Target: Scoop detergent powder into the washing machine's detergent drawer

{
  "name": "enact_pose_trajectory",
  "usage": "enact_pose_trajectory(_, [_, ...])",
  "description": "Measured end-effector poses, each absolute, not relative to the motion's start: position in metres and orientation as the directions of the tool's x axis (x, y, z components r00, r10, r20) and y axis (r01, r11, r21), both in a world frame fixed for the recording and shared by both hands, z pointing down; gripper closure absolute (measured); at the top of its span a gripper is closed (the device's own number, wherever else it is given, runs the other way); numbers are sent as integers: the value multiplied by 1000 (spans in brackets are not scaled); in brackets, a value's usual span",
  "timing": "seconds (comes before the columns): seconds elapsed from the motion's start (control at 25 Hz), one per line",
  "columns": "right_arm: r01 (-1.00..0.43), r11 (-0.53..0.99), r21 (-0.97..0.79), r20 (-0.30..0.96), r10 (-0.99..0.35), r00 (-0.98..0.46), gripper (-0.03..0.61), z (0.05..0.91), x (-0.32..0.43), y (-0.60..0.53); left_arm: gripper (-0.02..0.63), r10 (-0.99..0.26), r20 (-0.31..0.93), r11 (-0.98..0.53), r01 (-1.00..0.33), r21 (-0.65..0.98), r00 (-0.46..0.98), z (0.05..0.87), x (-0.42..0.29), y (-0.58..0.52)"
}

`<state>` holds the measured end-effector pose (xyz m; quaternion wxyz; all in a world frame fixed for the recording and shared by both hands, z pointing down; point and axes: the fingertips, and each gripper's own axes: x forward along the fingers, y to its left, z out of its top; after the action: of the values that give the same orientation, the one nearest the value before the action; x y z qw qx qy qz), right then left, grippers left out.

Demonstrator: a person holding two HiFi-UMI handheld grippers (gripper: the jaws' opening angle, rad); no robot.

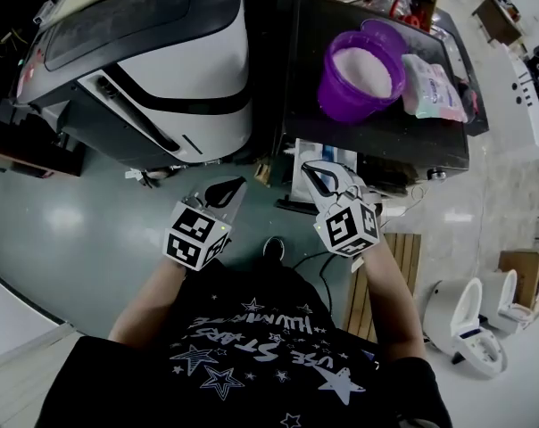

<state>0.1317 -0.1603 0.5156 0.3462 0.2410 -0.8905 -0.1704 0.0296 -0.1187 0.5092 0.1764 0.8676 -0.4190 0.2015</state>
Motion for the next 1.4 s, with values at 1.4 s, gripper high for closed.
enact_pose_trajectory(1.4, [-425, 877, 223, 513, -476, -714, 545, 495, 145, -176, 614, -682, 469, -579, -806, 124, 561, 498, 29, -130])
